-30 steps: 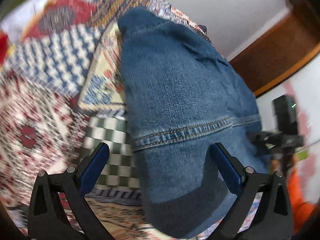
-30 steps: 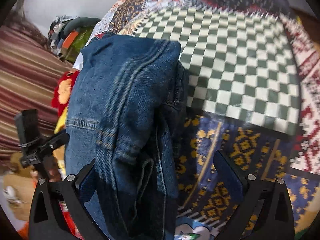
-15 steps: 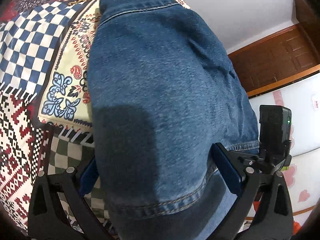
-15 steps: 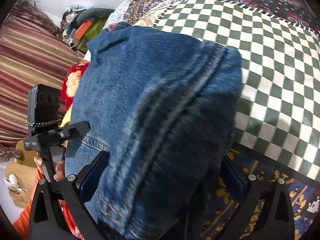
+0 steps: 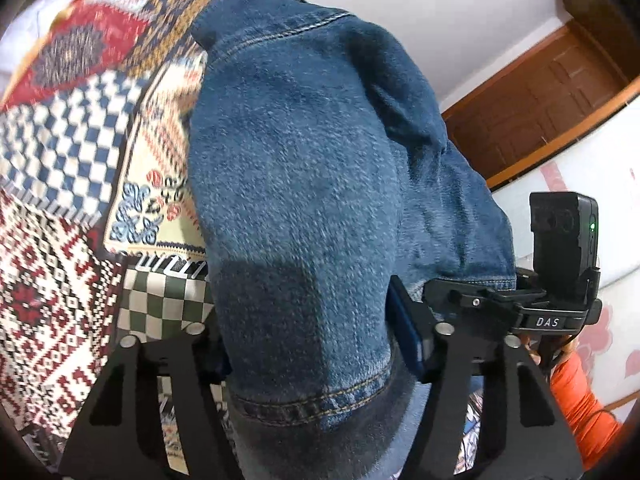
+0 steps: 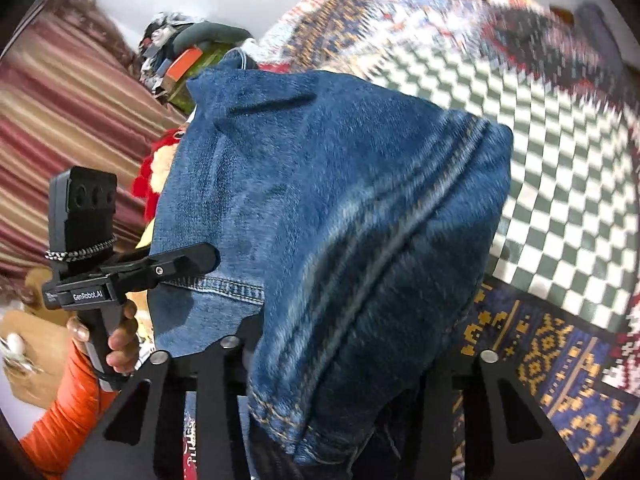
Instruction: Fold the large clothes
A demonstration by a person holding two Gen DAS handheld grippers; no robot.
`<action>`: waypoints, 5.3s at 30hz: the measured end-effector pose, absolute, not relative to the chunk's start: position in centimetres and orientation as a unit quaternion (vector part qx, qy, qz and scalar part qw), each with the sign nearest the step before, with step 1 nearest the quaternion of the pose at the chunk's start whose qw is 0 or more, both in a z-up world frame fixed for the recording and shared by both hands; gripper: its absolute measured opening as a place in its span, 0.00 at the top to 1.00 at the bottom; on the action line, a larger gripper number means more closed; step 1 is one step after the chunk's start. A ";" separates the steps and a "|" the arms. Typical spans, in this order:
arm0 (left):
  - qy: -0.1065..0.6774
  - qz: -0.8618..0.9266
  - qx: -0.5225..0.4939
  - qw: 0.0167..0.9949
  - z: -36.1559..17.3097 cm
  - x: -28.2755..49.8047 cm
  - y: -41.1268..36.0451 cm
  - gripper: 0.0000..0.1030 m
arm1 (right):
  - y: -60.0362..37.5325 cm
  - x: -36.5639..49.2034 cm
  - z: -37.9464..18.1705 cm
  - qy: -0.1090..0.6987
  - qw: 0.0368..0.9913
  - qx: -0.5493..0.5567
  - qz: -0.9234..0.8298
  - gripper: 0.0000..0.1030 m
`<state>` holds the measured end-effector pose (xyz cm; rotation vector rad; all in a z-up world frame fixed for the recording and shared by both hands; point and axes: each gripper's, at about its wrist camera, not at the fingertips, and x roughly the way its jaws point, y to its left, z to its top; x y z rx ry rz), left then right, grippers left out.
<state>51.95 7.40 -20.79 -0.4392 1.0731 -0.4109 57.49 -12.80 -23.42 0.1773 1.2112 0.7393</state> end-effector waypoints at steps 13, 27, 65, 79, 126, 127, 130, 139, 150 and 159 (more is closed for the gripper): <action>0.408 -0.178 -0.185 0.876 -10.8 44.5 13.9 0.44 | -7.8 51.8 -11.7 0.458 0.810 0.043 0.363 0.65; 0.417 -0.121 -0.227 0.872 -12.4 37.4 24.9 0.44 | 3.5 46.5 -12.3 0.476 0.785 0.026 0.396 0.65; 0.446 0.026 -0.024 0.894 -18.9 36.0 25.5 0.31 | 4.7 49.8 -19.2 0.496 0.783 -0.124 0.355 0.28; 0.446 0.089 -0.033 0.890 -22.4 45.6 27.1 0.24 | 10.0 54.0 -22.1 0.462 0.812 -0.125 0.334 0.28; 0.080 0.101 -0.015 0.992 0.6 7.7 9.1 0.00 | -6.4 17.5 0.2 0.105 0.944 -0.008 0.311 0.05; 0.081 0.105 -0.018 0.991 0.5 7.6 9.1 0.00 | -6.5 17.5 0.1 0.105 0.947 -0.007 0.305 0.03; 0.084 0.111 -0.025 0.990 0.1 7.7 9.5 0.00 | -6.5 17.3 0.1 0.107 0.951 -0.009 0.290 0.00; 0.093 0.109 -0.045 0.989 -0.5 7.7 10.4 0.00 | -6.3 17.2 0.2 0.109 0.952 -0.021 0.284 0.00; 0.103 0.105 -0.053 0.988 -1.2 7.9 11.0 0.00 | -6.1 17.9 -0.5 0.124 0.951 -0.022 0.282 0.00; 0.108 0.101 -0.059 0.987 -1.3 8.0 11.3 0.00 | -6.1 18.1 -0.5 0.126 0.951 -0.021 0.282 0.00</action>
